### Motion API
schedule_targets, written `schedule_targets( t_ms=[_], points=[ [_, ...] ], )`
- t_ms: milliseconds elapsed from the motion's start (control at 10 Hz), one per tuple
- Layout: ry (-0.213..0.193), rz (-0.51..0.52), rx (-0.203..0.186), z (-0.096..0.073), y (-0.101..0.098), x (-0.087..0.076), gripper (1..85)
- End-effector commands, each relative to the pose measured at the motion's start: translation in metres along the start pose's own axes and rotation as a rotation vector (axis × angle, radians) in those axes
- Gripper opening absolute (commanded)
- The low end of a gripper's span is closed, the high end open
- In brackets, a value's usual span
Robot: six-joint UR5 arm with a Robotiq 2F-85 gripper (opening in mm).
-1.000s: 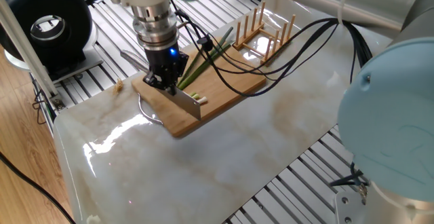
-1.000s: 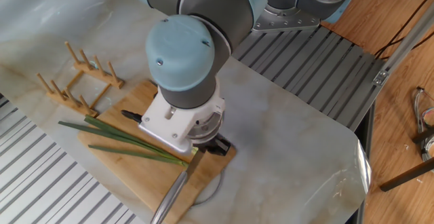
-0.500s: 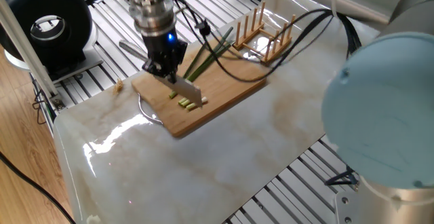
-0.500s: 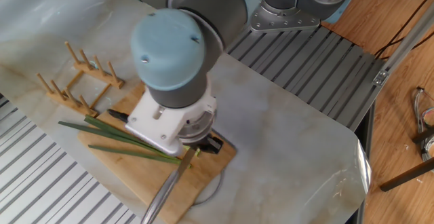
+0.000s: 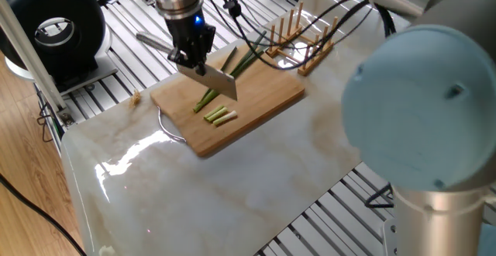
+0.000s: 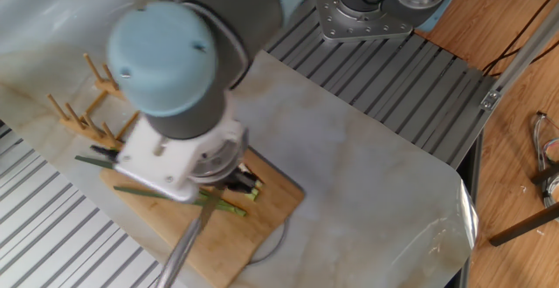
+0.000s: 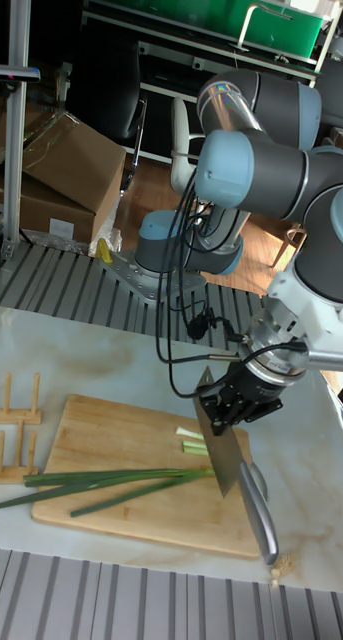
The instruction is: Chop the green garlic
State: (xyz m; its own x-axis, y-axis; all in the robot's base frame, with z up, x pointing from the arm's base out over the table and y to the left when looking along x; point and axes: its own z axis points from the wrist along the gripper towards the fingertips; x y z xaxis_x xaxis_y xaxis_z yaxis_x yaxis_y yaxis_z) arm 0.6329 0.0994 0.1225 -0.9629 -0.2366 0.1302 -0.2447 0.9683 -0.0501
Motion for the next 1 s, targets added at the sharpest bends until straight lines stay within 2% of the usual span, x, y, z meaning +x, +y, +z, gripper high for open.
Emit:
schedule_targets(
  t_ms=[0, 100, 300, 500, 600, 900],
  points=[
    [-0.027, -0.052, -0.035, 0.008, -0.011, -0.024, 1.3],
    [-0.036, -0.038, -0.041, 0.009, -0.014, -0.029, 1.3],
    [-0.041, -0.065, -0.034, 0.01, -0.033, -0.033, 1.3],
    [-0.033, -0.062, -0.114, 0.019, -0.023, -0.029, 1.3],
    [-0.038, -0.073, -0.14, 0.025, -0.023, -0.028, 1.3],
    [-0.018, -0.075, -0.114, 0.027, -0.026, -0.021, 1.3]
  ],
)
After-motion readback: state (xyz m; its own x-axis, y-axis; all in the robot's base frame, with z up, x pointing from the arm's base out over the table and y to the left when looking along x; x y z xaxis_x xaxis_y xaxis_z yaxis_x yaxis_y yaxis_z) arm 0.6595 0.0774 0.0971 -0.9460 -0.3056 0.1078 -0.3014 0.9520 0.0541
